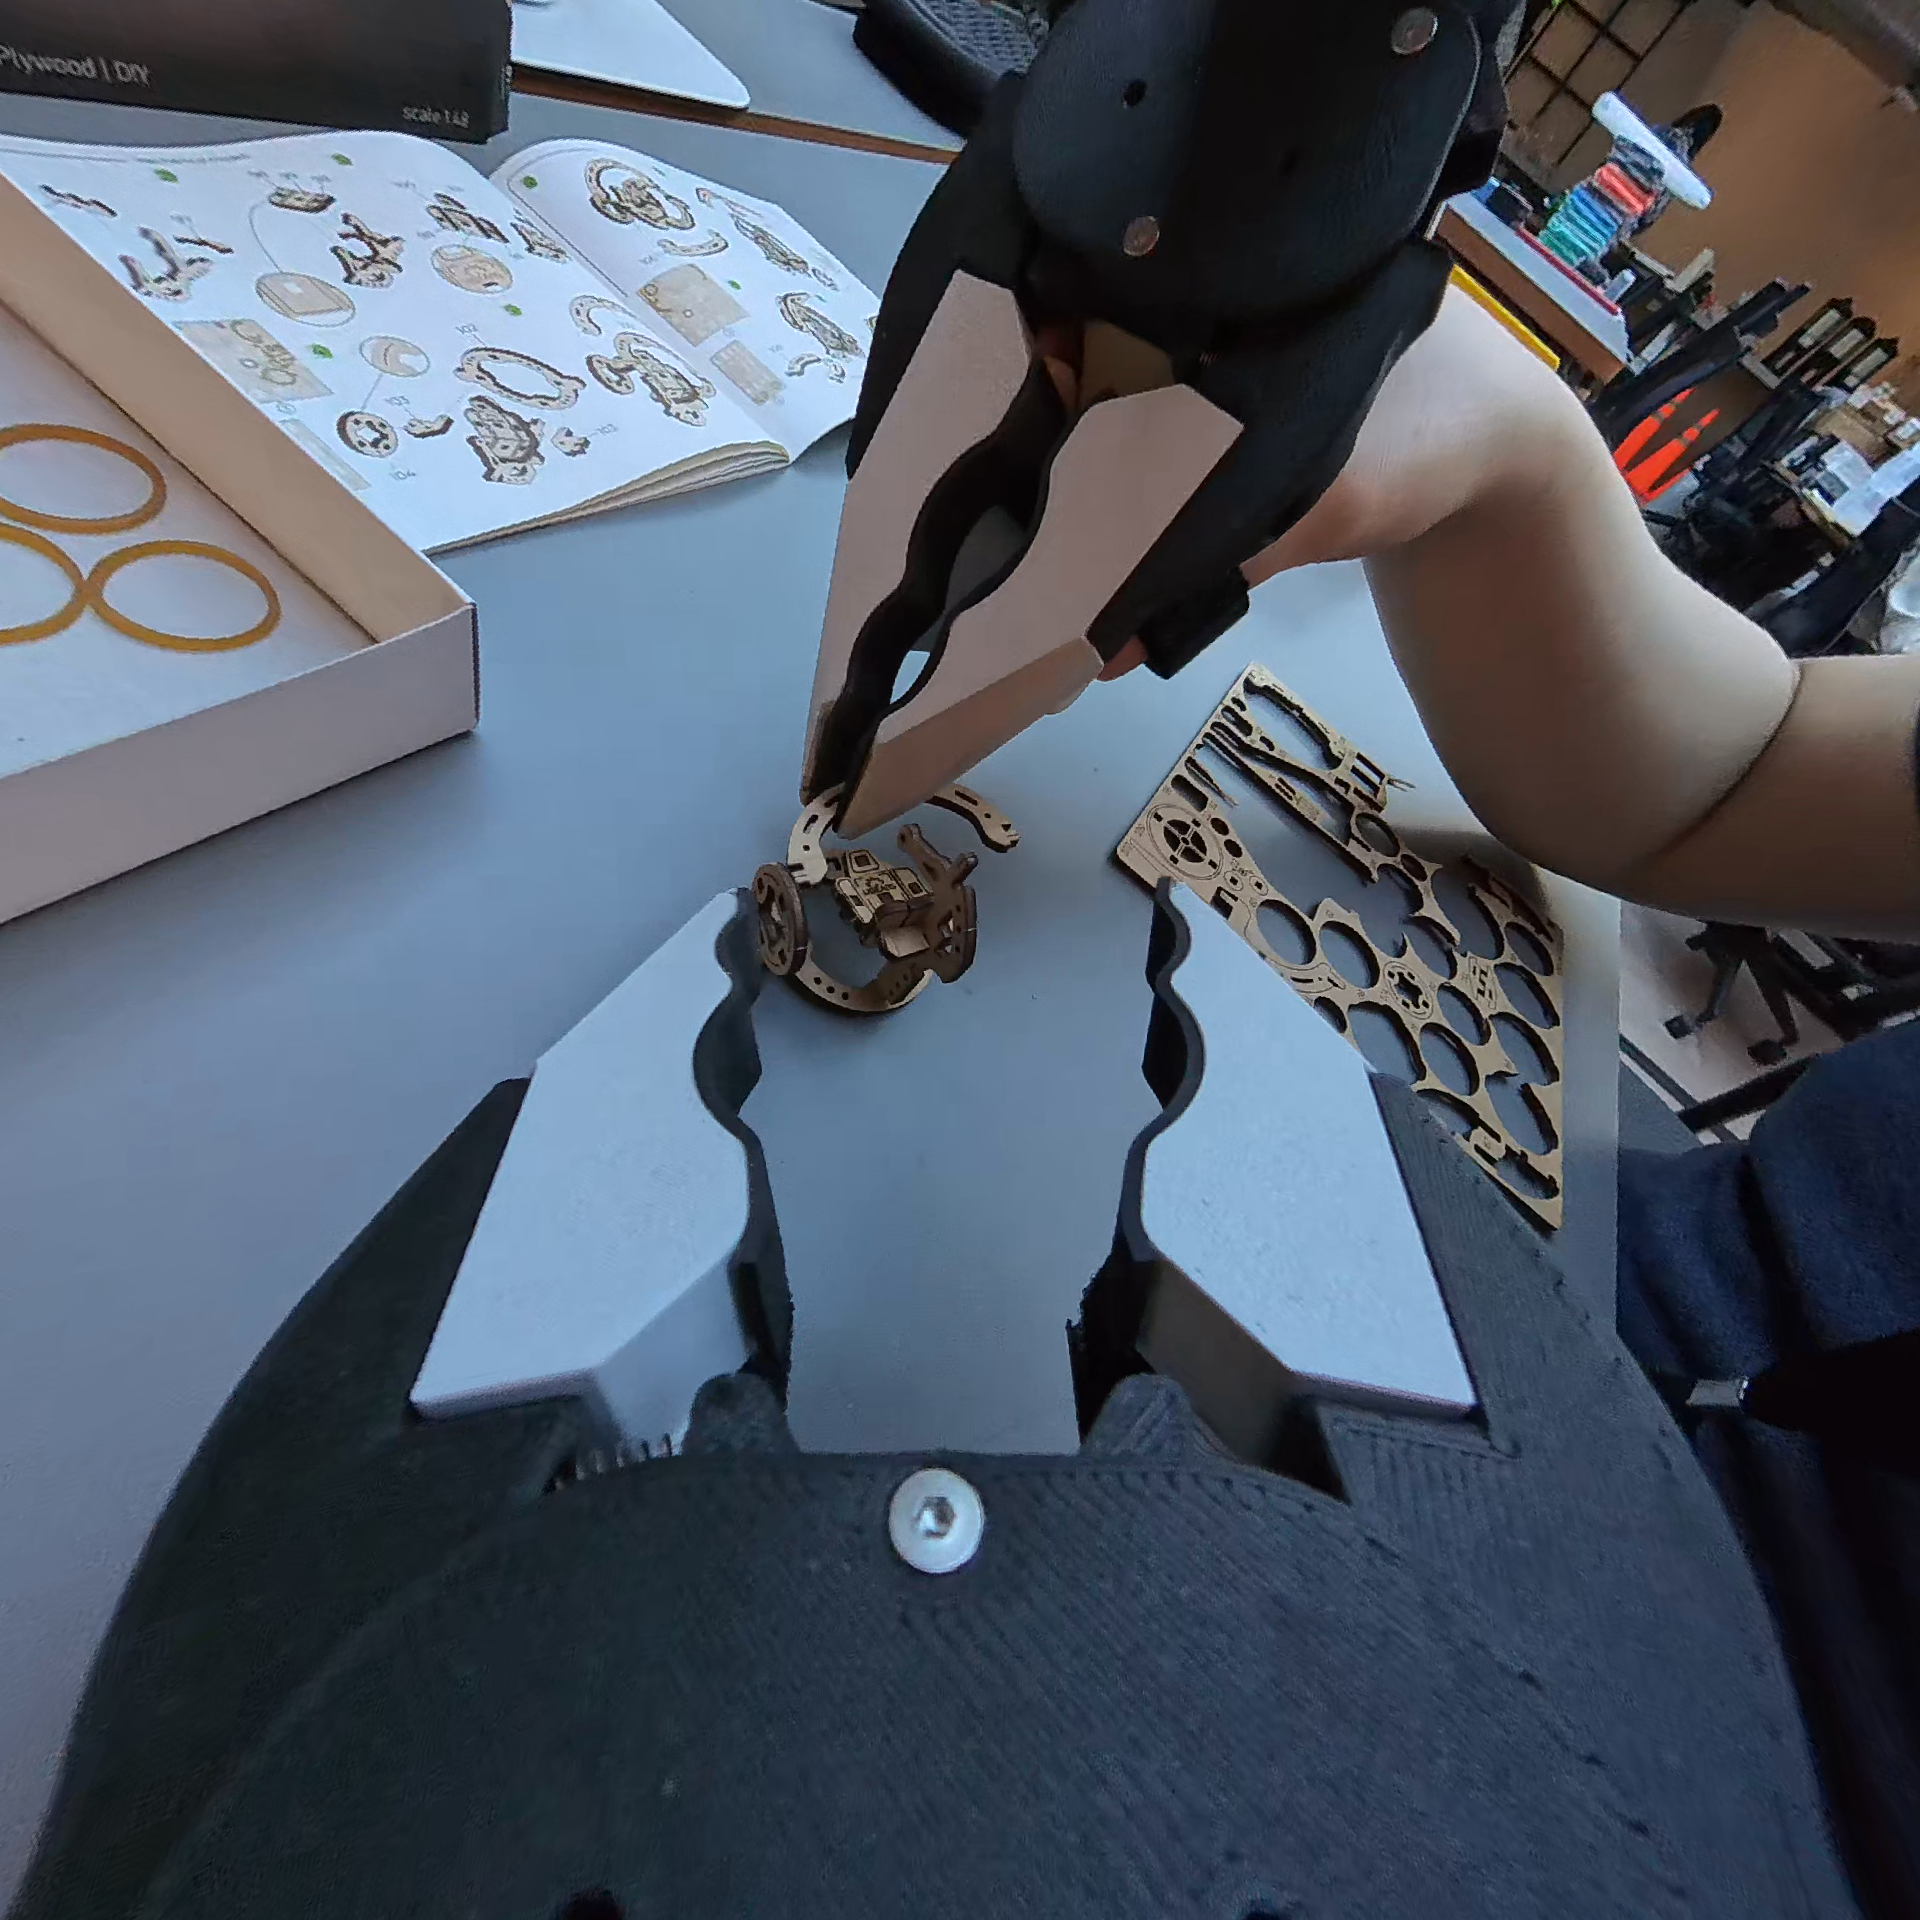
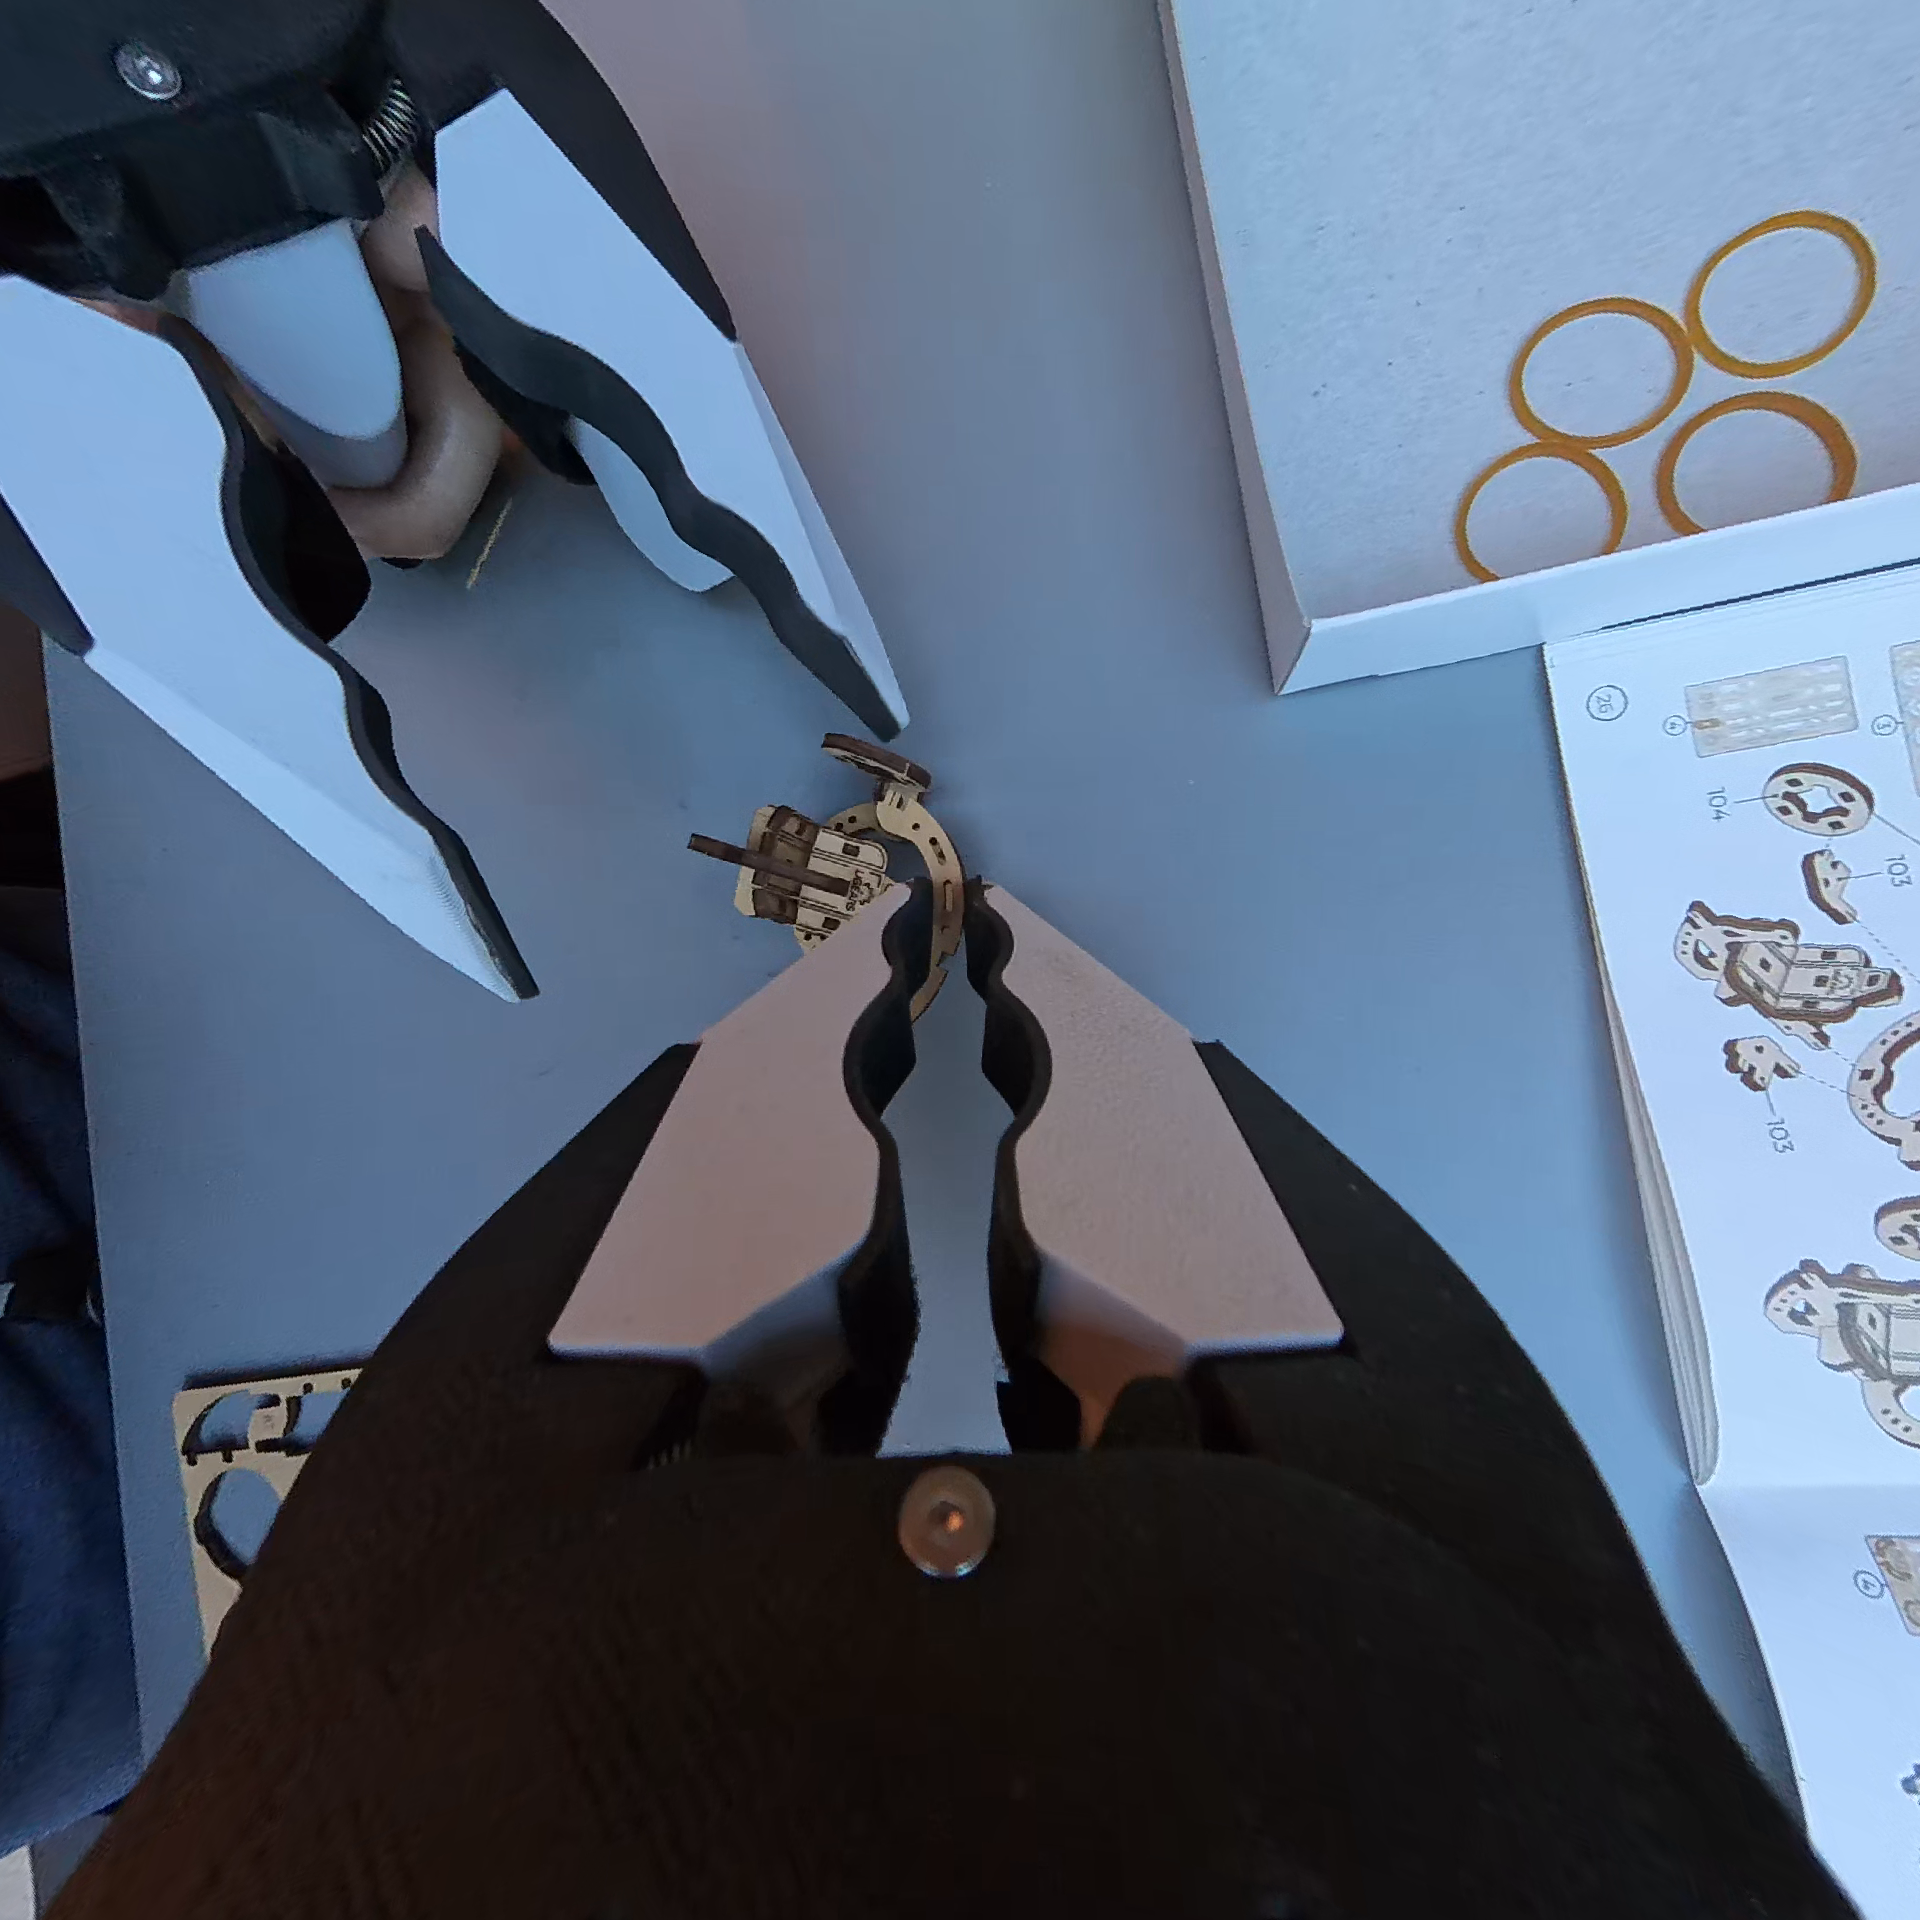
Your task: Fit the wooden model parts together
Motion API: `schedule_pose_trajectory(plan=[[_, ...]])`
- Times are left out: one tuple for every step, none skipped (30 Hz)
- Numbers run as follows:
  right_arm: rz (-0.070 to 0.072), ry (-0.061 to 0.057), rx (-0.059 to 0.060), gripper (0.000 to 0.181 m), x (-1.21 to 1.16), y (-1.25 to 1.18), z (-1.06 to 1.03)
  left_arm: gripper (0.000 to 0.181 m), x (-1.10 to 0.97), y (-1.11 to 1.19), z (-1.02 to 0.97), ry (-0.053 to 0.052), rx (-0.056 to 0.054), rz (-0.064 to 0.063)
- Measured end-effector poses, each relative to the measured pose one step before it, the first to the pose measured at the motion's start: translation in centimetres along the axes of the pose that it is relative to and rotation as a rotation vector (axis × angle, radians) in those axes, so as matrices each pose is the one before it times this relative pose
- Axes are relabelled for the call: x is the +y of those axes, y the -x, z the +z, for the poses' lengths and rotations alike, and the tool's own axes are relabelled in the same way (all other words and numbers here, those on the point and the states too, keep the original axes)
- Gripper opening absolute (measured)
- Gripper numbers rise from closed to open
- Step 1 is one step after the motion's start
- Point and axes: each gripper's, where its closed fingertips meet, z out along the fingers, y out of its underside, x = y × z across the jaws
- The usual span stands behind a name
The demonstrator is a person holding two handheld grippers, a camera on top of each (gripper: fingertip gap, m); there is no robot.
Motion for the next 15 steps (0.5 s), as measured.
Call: schedule_pose_trajectory(plan=[[0.0019,-0.0018,0.0034,0.005,-0.01,-0.029,0.028,0.074,0.132,0.024,0.103,0.0097,-0.0006,-0.0012],[0.0007,0.0016,0.0047,0.005,0.046,-0.068,0.057,0.074,0.122,-0.036,0.1,0.0093,0.0032,-0.0003],[0.0004,0.0052,0.0016,0.005,0.105,-0.029,0.062,0.074,0.088,-0.003,0.075,0.0076,0.0019,-0.0019],[0.0,0.0055,0.0033,0.005,0.101,-0.031,0.035,0.074,0.024,0.044,0.02,0.0026,-0.0009,-0.0037],[-0.0022,0.0003,0.0045,0.005,0.044,-0.032,-0.017,0.075,-0.015,-0.034,-0.033,-0.0009,0.0032,-0.0009],[-0.0012,0.0008,0.0025,0.005,0.046,0.014,-0.052,0.076,-0.072,-0.079,-0.124,-0.0052,0.0049,0.0013],[-0.0006,-0.0054,0.0046,0.005,-0.036,-0.033,-0.113,0.076,-0.061,-0.014,-0.2,-0.0064,0.001,0.0002],[0.0011,-0.0057,0.0039,0.005,-0.02,-0.054,-0.11,0.077,0.045,-0.028,-0.246,-0.0008,0.0036,0.0006],[0.0027,-0.0075,0.0049,0.005,-0.056,-0.097,-0.1,0.079,0.067,0.057,-0.314,-0.0001,0.0002,0.0017],[0.0014,-0.0096,0.0008,0.005,-0.071,-0.023,-0.066,0.079,0.047,0.148,-0.368,-0.0003,-0.0037,0.0055],[0.002,-0.0068,-0.0004,0.005,-0.019,-0.003,-0.034,0.08,0.02,0.187,-0.407,0.0009,-0.0069,0.0124],[0.0001,-0.0053,-0.001,0.005,0.03,0.016,-0.01,0.08,-0.056,0.284,-0.418,0.0011,-0.0128,0.022],[-0.0002,-0.0021,-0.003,0.005,0.088,0.073,0.014,0.08,-0.077,0.279,-0.379,0.0049,-0.013,0.029],[0.0001,-0.004,-0.0027,0.005,0.044,0.08,0.017,0.08,-0.058,0.256,-0.303,0.0105,-0.0087,0.0276],[0.0015,-0.0072,0.0028,0.005,-0.018,0.018,0.015,0.079,-0.032,0.199,-0.191,0.0152,-0.003,0.0144]])
